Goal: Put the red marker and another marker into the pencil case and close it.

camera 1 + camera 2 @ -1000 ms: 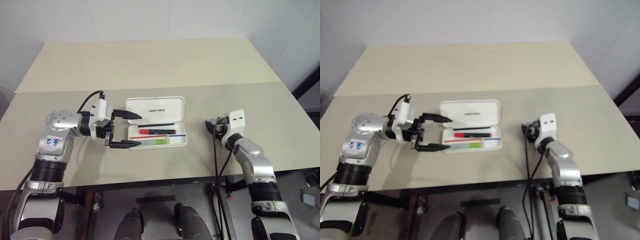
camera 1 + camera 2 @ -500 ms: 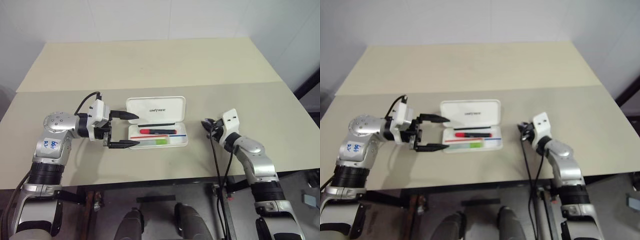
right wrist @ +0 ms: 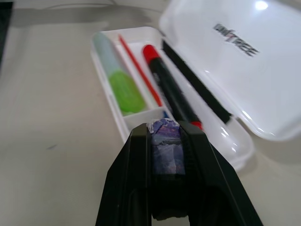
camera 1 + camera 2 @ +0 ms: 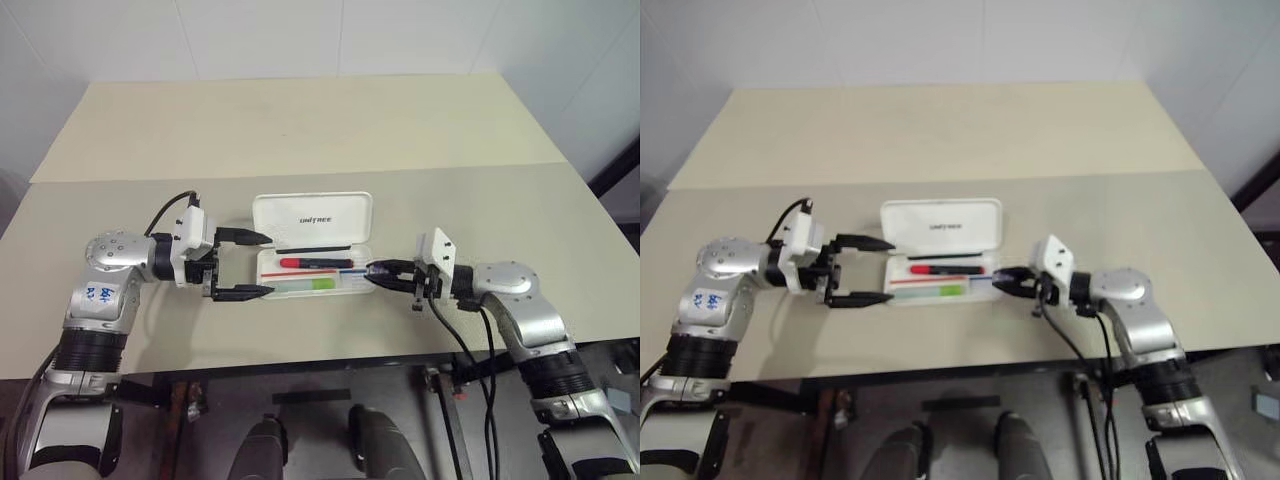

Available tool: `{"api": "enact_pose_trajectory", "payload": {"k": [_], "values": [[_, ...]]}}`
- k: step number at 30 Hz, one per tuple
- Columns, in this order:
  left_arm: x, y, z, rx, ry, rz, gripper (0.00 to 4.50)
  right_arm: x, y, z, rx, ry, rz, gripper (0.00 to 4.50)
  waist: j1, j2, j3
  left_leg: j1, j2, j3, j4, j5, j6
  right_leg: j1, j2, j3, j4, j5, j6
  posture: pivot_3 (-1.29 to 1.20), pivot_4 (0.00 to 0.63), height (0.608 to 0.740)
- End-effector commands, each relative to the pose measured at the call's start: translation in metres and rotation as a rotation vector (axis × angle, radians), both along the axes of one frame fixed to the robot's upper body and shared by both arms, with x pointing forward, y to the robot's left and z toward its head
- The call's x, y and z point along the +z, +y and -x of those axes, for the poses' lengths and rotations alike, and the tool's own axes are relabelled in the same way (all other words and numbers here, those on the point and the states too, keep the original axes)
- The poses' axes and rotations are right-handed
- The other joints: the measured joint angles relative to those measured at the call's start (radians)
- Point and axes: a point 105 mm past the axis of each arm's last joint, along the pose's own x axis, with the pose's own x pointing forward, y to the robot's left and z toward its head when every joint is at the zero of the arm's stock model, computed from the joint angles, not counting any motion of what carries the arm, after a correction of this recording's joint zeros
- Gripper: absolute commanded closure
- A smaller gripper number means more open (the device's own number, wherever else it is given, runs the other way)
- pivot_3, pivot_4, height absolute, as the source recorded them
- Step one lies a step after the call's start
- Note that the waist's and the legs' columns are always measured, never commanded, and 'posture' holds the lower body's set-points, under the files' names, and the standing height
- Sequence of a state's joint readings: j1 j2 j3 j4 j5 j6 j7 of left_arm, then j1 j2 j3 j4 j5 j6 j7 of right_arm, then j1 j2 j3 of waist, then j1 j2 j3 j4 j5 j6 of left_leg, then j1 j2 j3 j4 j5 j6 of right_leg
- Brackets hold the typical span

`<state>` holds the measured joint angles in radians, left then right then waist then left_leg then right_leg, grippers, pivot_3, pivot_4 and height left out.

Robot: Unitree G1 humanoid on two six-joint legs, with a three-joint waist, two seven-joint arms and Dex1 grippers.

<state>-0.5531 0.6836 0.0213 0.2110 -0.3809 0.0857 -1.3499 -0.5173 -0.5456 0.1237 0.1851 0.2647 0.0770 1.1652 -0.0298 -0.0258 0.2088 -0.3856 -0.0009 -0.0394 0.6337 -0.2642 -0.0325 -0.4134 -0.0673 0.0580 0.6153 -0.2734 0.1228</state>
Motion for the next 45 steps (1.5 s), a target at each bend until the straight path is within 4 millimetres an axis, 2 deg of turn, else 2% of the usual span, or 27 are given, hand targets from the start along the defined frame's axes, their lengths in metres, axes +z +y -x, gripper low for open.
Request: {"api": "enact_pose_trajectory", "payload": {"k": [1,6,10,16,19,22,26,27,30,37,40,45], "values": [[0.004,0.004,0.001,0.007,-0.026,-0.012,0.00,0.007,0.007,-0.007,0.058,-0.037,0.011,3.83,-0.001,0.000,0.000,0.000,0.000,0.000,0.000,0.000,0.000,0.000,0.000,0.000,0.000,0.000,0.000,0.00,0.150,0.740],[0.003,0.004,0.003,0.008,-0.025,-0.011,0.00,0.004,0.016,-0.019,0.101,-0.037,0.039,3.83,-0.001,0.000,0.000,0.000,0.000,0.000,-0.001,0.000,0.000,-0.001,0.000,-0.001,0.000,0.000,0.000,0.00,0.150,0.740],[0.003,0.005,0.004,0.017,-0.025,-0.007,0.00,-0.003,0.024,-0.018,0.151,-0.013,0.051,3.83,-0.001,0.000,0.000,-0.001,0.000,0.000,-0.001,0.000,-0.001,-0.001,0.000,-0.001,0.001,0.000,0.000,0.00,0.150,0.740],[0.002,0.005,0.005,0.029,-0.028,-0.002,0.00,-0.011,0.026,-0.015,0.169,0.008,0.057,3.83,0.000,0.000,0.000,-0.002,0.000,0.000,-0.001,0.000,-0.001,-0.001,-0.001,-0.001,0.002,0.000,0.000,0.00,0.150,0.740],[0.002,0.005,0.005,0.031,-0.028,-0.002,0.00,-0.010,0.024,-0.017,0.163,-0.003,0.060,3.08,0.000,0.000,0.000,-0.002,0.000,-0.001,-0.001,0.000,-0.001,-0.001,-0.001,-0.001,0.002,0.000,0.000,0.00,0.150,0.740],[0.002,0.005,0.005,0.032,-0.029,-0.002,0.00,-0.007,0.023,-0.019,0.160,-0.001,0.049,2.03,-0.001,0.000,0.000,-0.001,0.000,-0.001,0.000,0.000,-0.001,-0.001,-0.001,-0.001,0.001,0.000,0.000,0.00,0.150,0.740],[0.002,0.003,0.003,0.033,-0.030,0.001,0.00,0.020,0.030,-0.025,0.150,-0.127,-0.026,0.54,-0.004,0.001,0.000,-0.001,0.000,-0.001,0.000,0.000,-0.001,-0.001,-0.001,-0.001,0.002,0.000,0.000,0.00,0.150,0.740],[0.002,0.003,0.003,0.034,-0.030,0.002,0.00,0.026,0.032,-0.025,0.158,-0.136,-0.046,0.28,-0.005,0.001,0.000,-0.001,0.000,-0.001,0.000,0.000,-0.002,-0.002,-0.001,-0.001,0.002,0.000,0.000,0.00,0.150,0.740],[0.002,0.002,0.002,0.034,-0.024,0.006,0.00,0.044,0.036,-0.020,0.183,-0.171,-0.101,0.28,-0.002,0.001,0.000,-0.001,0.000,-0.001,0.000,0.000,-0.002,-0.002,-0.001,-0.001,0.003,0.000,0.000,0.00,0.150,0.740],[0.001,-0.001,0.003,0.011,-0.008,0.018,0.00,0.064,0.033,-0.005,0.191,-0.209,-0.157,0.28,0.001,0.001,0.000,-0.002,0.000,-0.001,-0.001,0.000,-0.002,-0.002,-0.001,-0.002,0.004,0.000,0.000,0.00,0.150,0.740],[0.004,-0.001,0.003,0.007,-0.010,0.037,0.55,0.059,0.027,0.004,0.182,-0.202,-0.146,0.26,0.003,0.001,0.000,-0.002,0.000,-0.002,-0.001,0.000,-0.002,-0.002,-0.001,-0.002,0.004,0.000,0.000,0.00,0.150,0.740],[0.007,0.003,0.003,0.012,-0.014,0.056,2.25,0.049,0.012,0.014,0.123,-0.174,-0.134,0.26,0.002,0.001,0.000,-0.002,-0.001,-0.002,0.000,0.000,-0.002,-0.002,-0.002,-0.002,0.003,0.000,0.000,0.00,0.150,0.740]]}}
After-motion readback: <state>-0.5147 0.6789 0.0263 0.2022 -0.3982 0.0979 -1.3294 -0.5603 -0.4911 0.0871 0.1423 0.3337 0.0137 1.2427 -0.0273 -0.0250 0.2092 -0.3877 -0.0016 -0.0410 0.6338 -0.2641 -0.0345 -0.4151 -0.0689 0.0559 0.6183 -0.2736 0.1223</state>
